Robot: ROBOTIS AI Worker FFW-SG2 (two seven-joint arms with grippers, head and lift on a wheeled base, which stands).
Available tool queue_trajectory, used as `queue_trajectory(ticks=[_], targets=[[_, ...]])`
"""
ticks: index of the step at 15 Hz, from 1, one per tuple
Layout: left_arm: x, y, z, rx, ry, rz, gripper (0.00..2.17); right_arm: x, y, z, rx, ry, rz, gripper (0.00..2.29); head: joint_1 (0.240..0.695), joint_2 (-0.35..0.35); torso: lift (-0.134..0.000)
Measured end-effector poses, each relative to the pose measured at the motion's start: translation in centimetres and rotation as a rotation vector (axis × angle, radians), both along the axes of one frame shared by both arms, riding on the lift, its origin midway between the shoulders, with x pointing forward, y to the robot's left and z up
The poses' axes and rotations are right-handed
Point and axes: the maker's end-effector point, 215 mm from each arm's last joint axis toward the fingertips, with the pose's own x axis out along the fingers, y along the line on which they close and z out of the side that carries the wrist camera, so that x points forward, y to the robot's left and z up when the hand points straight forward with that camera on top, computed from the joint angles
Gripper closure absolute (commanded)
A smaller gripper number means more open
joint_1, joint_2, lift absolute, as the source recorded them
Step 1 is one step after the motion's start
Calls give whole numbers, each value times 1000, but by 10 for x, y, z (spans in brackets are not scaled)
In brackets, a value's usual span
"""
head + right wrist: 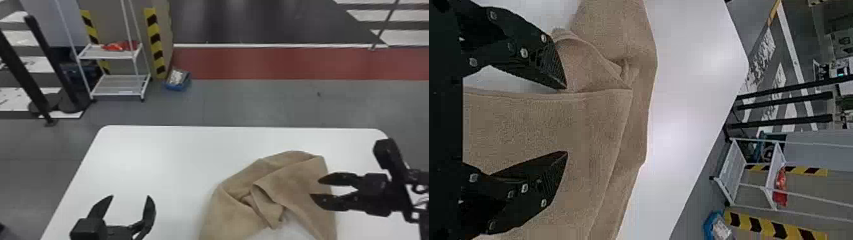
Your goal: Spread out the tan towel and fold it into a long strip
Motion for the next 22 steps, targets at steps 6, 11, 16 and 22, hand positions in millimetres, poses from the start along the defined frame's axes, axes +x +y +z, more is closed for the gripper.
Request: queue_trajectory(ticks=[6,11,16,22], targets=[[0,0,0,0,0,0,70,-59,-32,-45,-87,187,-77,205,695,-65,0],[1,-1,0,-1,-1,-2,70,-92,-36,-76,-137,427,-215,221,695,-80,0],[1,-1,0,-2,-1,0,70,-81,-37,-83,-196,443,-211,380,695,-78,0],[1,0,-1,-2,0,0,70,-91,-19,-107,-258,516,-166,475,695,-54,0]])
